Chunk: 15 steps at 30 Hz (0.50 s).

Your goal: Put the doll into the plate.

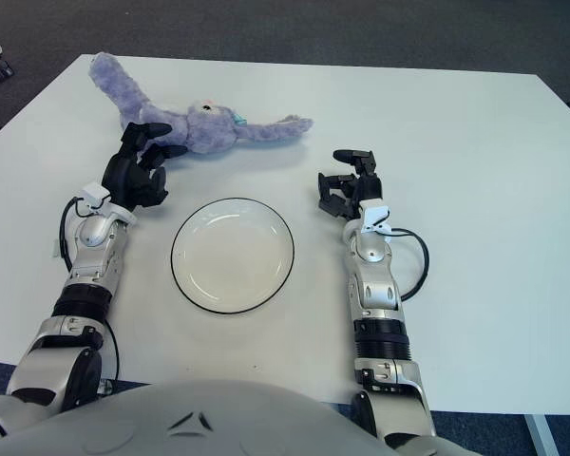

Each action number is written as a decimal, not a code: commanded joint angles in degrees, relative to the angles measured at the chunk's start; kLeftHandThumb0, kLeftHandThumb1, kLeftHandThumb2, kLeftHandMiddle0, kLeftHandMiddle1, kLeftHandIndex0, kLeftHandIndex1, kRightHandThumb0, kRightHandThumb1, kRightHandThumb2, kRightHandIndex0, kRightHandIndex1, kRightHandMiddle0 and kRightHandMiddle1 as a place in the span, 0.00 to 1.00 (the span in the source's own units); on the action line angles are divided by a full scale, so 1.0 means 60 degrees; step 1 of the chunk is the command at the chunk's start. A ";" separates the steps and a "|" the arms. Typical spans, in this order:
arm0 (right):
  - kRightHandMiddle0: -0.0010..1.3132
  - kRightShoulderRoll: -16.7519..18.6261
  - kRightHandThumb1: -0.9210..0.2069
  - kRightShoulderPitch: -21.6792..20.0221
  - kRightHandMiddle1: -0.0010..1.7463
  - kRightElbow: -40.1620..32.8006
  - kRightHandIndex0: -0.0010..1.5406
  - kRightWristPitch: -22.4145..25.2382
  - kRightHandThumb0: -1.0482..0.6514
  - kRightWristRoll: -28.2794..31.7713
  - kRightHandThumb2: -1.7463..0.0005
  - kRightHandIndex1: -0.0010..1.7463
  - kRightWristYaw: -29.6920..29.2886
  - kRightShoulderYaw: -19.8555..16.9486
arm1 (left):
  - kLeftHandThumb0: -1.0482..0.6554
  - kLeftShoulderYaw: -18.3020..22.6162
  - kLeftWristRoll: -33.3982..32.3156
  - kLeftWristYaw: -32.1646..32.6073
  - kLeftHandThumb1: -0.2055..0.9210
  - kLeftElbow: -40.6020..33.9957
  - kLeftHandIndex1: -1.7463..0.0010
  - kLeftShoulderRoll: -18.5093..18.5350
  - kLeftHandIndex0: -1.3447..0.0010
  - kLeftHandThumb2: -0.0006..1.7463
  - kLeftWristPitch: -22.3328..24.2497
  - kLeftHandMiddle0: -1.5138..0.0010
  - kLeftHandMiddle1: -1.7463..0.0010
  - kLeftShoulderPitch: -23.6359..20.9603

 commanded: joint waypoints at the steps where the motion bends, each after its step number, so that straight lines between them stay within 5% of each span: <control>1: 0.08 0.0185 0.36 0.0260 0.79 0.0254 0.40 -0.0026 0.81 0.0090 0.49 0.85 -0.0043 -0.0054 | 0.33 -0.0036 0.0067 0.0126 0.67 0.0293 0.29 -0.0298 1.00 0.54 -0.0283 0.76 0.50 0.0922; 15: 0.09 0.0245 0.44 0.0170 0.81 0.0390 0.41 -0.0045 0.87 0.0113 0.41 0.89 -0.0052 -0.0033 | 0.32 0.0171 0.0701 0.1456 0.71 -0.0478 0.28 -0.0514 0.99 0.53 -0.1222 0.77 0.51 0.1127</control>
